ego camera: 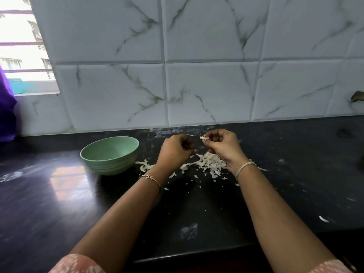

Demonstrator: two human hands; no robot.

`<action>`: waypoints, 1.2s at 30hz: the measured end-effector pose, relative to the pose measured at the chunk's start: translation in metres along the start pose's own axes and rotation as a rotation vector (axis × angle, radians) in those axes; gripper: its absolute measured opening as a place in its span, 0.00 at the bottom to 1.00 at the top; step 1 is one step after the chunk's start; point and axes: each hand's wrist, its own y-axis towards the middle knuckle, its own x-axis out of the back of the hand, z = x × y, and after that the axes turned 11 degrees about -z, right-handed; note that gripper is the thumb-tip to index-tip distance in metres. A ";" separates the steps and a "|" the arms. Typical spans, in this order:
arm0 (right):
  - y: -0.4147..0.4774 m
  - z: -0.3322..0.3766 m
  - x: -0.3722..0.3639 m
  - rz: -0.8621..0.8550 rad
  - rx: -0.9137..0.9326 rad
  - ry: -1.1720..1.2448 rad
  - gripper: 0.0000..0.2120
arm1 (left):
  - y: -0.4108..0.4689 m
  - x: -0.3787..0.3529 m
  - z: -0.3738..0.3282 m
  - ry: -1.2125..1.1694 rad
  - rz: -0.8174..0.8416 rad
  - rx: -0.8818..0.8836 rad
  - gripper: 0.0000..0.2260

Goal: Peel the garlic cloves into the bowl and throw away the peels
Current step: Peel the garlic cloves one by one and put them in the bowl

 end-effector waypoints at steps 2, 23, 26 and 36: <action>0.001 0.000 0.000 -0.018 -0.011 0.002 0.11 | 0.002 -0.008 -0.002 0.005 0.043 0.043 0.05; 0.002 -0.006 -0.006 0.077 -0.003 -0.156 0.07 | -0.004 -0.022 -0.008 -0.691 0.019 0.423 0.01; 0.003 -0.009 -0.007 0.044 0.026 -0.150 0.09 | -0.004 -0.021 -0.007 -0.631 -0.007 0.384 0.02; 0.007 -0.015 -0.007 0.026 0.275 -0.531 0.05 | -0.007 -0.014 -0.007 -0.714 0.037 0.460 0.04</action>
